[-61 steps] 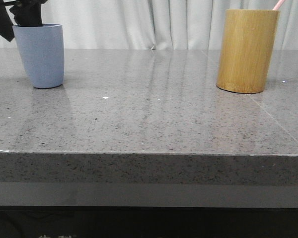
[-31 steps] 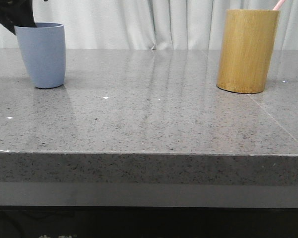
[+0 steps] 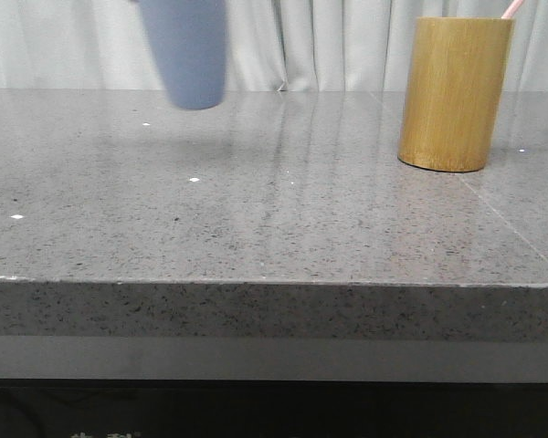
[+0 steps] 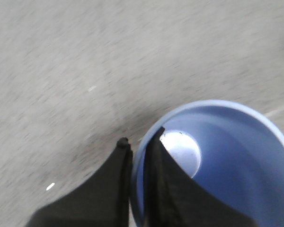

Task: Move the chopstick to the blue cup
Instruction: 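Grip the blue cup rim with the left gripper and slide it toward the bamboo cup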

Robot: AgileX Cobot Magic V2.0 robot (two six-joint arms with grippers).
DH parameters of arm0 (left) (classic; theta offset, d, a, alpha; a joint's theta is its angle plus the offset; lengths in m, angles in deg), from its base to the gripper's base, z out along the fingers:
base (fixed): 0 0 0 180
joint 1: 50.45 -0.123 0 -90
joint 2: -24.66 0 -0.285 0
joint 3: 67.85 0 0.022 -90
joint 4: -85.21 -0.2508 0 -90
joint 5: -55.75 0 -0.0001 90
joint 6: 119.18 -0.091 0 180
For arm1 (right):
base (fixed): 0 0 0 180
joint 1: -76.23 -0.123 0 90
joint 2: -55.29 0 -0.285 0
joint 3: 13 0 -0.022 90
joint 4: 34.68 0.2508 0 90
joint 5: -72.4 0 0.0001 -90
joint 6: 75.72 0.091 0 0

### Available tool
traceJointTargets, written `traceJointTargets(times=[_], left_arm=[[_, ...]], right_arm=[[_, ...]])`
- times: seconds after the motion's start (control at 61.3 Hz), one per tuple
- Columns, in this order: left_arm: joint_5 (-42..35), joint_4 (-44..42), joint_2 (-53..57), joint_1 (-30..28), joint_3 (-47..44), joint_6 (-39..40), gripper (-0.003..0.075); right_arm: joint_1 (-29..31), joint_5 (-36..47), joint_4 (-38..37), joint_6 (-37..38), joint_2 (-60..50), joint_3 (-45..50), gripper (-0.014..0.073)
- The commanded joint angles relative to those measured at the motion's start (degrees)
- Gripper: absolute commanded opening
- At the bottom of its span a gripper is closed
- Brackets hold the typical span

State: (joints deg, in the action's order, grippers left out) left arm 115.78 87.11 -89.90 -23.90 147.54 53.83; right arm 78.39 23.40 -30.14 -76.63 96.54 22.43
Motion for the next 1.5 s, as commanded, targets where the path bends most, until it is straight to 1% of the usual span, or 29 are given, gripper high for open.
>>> traceJointTargets(times=[0.0,0.261,0.539,0.685,0.767,0.849,0.979,1.093,1.306,1.485], left_arm=[[-1.8,0.65,0.52,2.96,5.24,0.47,-0.0019],[1.69,0.65,-5.26,8.03,11.36,0.59,-0.0019],[2.66,0.65,-6.83,9.13,11.61,0.59,-0.0018],[5.52,0.65,-7.18,9.13,11.51,0.59,-0.0011],[6.02,0.65,-7.18,9.13,11.51,0.59,0.0013],[6.13,0.65,-7.18,9.13,11.63,0.7,0.0064],[6.25,0.65,-7.18,9.13,11.63,0.7,0.019],[6.25,0.65,-7.18,9.13,11.63,1.27,0.027],[7.2,0.65,-6.95,9.13,12.66,1.52,0.0274],[11.32,0.65,-6.85,9.13,19.03,1.86,0.0274]], right_arm=[[-0.2,3.31,0.25,-0.42,0.54,-1.9,0.0591],[-0.2,3.31,0.3,-0.42,0.54,-1.9,0.0591],[-0.2,3.31,0.3,-0.42,0.54,-1.9,0.0591],[-0.2,3.31,0.5,-0.42,0.54,-1.9,0.0591],[-0.2,3.31,0.73,-0.42,0.54,-1.9,0.0591],[-0.2,3.31,1.0,-0.42,0.54,-1.9,0.0591],[-0.2,3.31,1.15,-0.42,0.54,-1.9,0.0591],[-0.2,3.31,1.15,-0.42,0.54,-1.9,0.0591],[-0.2,3.36,1.15,-0.42,0.54,-1.9,0.0591],[-0.2,3.36,1.15,-0.42,0.54,-1.9,0.0591]])
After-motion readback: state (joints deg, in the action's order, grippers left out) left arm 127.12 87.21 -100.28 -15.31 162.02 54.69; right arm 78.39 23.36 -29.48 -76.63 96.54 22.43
